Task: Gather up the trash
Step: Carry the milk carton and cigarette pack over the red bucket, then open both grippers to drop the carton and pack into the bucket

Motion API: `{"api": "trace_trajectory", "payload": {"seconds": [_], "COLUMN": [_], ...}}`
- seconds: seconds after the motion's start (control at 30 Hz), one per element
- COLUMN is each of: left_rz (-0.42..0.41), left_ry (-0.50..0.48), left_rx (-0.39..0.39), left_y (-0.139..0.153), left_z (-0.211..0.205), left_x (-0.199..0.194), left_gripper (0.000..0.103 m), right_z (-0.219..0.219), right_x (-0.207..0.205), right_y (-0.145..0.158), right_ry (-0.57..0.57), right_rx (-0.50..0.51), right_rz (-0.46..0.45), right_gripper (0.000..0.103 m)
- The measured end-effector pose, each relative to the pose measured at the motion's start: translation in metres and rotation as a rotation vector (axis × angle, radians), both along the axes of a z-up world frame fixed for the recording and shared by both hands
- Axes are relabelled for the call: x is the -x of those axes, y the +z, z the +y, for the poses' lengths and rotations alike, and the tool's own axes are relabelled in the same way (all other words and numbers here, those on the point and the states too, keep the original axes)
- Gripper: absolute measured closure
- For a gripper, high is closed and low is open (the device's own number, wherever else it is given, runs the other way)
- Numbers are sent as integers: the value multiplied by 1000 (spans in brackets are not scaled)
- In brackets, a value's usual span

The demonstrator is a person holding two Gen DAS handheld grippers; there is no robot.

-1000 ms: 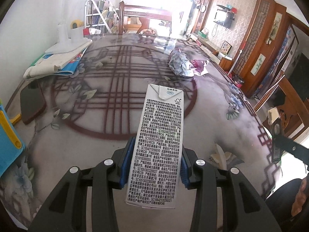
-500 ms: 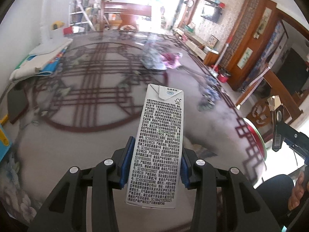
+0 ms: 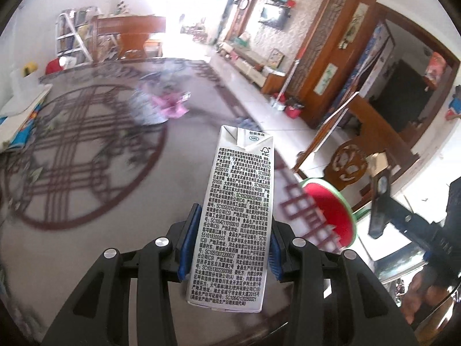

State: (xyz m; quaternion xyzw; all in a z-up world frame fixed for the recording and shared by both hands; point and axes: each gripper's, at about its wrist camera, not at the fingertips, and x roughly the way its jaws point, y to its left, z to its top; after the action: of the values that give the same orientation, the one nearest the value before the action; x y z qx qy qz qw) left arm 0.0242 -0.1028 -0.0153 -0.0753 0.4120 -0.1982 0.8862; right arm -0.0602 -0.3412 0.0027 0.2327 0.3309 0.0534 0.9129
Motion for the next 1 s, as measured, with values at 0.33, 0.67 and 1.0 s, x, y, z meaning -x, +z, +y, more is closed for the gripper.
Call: {"api": "trace_trajectory", "payload": {"seconds": [0.33, 0.67, 1.0], "left_rz": [-17, -24, -3], "left_ry": [-114, -211, -333], "left_rx": [-39, -91, -88], "left_y": [6, -5, -21], "left_z": [-63, -118, -169], "left_x": [-3, -17, -30], "left_gripper": [64, 64, 64], "right_z": [-54, -105, -132], "right_x": [7, 16, 13], "right_y": [-9, -37, -62], "right_ry": [-111, -220, -274], "right_rx": [-12, -23, -43], "right_rz": [7, 69, 127], "right_gripper": [52, 51, 51]}}
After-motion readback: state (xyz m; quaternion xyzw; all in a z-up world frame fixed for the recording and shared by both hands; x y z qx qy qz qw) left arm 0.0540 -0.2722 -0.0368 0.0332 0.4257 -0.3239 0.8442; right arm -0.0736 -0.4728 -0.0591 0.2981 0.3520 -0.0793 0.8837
